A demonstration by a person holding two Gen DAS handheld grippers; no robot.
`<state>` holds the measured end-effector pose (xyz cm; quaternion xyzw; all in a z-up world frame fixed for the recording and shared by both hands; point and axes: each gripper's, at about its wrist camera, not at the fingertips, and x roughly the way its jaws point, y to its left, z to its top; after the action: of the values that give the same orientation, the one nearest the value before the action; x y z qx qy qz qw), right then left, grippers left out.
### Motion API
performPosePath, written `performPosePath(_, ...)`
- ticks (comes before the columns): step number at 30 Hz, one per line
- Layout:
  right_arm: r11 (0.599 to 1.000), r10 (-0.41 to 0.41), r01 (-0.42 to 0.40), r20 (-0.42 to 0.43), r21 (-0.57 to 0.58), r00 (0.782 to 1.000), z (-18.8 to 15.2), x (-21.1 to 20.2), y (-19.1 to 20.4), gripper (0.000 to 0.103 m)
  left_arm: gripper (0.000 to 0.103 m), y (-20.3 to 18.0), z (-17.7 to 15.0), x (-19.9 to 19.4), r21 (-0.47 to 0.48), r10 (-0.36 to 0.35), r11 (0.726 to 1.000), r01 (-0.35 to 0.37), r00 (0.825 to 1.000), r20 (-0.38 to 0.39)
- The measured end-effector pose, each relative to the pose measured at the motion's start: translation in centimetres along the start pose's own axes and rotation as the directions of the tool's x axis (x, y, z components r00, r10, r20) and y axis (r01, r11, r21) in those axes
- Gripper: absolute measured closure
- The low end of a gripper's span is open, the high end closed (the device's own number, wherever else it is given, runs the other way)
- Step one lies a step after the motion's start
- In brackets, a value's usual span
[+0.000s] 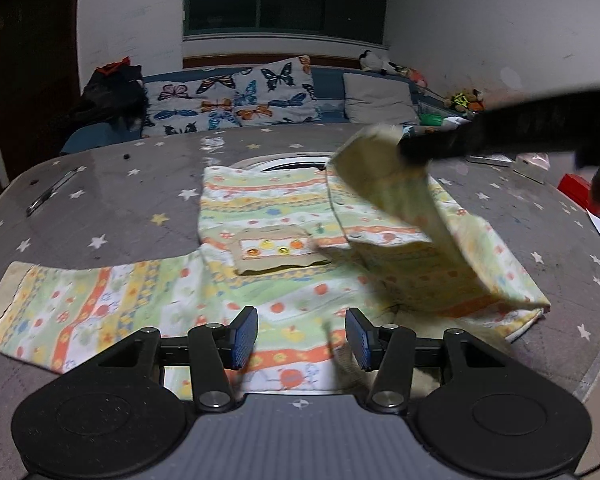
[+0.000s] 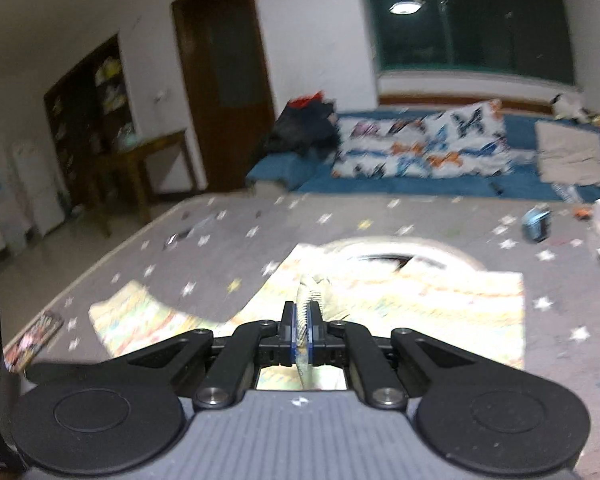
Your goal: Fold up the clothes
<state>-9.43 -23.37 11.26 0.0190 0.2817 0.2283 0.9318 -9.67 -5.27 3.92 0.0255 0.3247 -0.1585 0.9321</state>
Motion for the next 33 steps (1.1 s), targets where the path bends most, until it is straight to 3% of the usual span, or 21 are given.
performPosePath(6,0.996,0.072,-0.076,-0.093,-0.04,0.993,-2.0,1.8,2.5,0.095,0.051,0.4,0.1,0.0,-0.017,0.004,1.0,-0.004,1.0,-0.002)
performPosePath(10,0.994,0.079,-0.086,-0.102,-0.065,0.992,-2.0,0.8,2.4,0.092,0.051,0.4,0.4,0.1,-0.015,0.0,1.0,0.0,1.0,0.001)
performPosePath(16,0.996,-0.021,0.006,-0.16,-0.092,0.987,-3.0,-1.4,-0.9,0.092,0.053,-0.2,1.1,0.7,-0.008,-0.024,1.0,0.024,1.0,0.005)
performPosePath(24,0.987,-0.157,0.146,-0.283,-0.061,0.946,-7.6,-2.5,-6.6,0.092,0.065,-1.6,1.6,2.6,0.027,-0.044,0.999,0.044,0.999,-0.022)
performPosePath(28,0.985,-0.173,0.163,-0.292,-0.058,0.941,-8.5,-3.2,-7.8,0.092,0.071,-1.7,1.6,3.3,0.037,-0.028,0.999,0.03,0.998,-0.055)
performPosePath(33,0.981,-0.194,0.186,-0.24,-0.058,0.951,-6.9,-3.0,-8.4,0.092,0.071,-1.8,2.8,2.9,0.03,-0.04,0.999,0.04,0.999,-0.023)
